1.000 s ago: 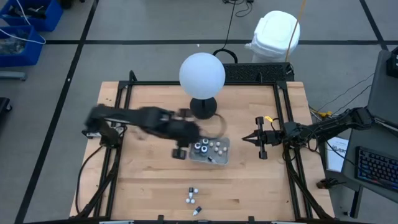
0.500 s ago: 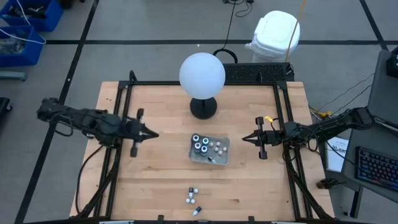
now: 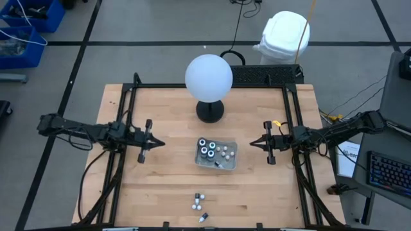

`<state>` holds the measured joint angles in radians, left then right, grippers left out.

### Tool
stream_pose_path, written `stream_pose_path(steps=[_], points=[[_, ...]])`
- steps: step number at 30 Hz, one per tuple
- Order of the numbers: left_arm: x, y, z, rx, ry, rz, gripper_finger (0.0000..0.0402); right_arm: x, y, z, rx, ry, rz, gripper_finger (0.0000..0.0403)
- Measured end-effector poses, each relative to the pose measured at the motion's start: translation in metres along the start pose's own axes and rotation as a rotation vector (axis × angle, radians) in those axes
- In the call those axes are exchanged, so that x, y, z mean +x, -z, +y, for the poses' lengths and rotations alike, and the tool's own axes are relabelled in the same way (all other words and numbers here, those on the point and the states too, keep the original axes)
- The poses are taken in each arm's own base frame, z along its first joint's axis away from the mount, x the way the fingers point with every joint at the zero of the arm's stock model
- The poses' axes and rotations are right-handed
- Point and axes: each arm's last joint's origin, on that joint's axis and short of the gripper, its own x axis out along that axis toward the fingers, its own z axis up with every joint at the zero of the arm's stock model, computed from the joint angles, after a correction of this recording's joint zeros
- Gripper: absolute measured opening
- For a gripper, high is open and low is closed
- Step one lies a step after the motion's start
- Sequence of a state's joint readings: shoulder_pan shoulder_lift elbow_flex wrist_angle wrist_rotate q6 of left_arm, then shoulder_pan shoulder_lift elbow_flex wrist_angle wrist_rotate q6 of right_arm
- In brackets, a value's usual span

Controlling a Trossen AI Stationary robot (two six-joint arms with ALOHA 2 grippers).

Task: Pick & Place food coloring
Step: Put the small blue food coloring bottle into the gray bin

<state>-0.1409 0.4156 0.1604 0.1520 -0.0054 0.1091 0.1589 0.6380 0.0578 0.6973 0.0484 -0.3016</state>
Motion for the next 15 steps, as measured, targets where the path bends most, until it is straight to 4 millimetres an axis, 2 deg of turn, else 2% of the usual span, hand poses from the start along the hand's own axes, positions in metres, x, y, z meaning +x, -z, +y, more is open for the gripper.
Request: stream_pose_path(steps=[11, 15], points=[[0.0, 0.041, 0.005, 0.021, 0.001, 0.031, 0.0002, 0.0, -0.001, 0.0, 0.001, 0.005, -0.01, 0.0], [0.0, 0.042, 0.007, 0.021, -0.003, 0.034, 0.0005, 0.0, -0.003, -0.001, 0.002, 0.011, -0.027, 0.0]])
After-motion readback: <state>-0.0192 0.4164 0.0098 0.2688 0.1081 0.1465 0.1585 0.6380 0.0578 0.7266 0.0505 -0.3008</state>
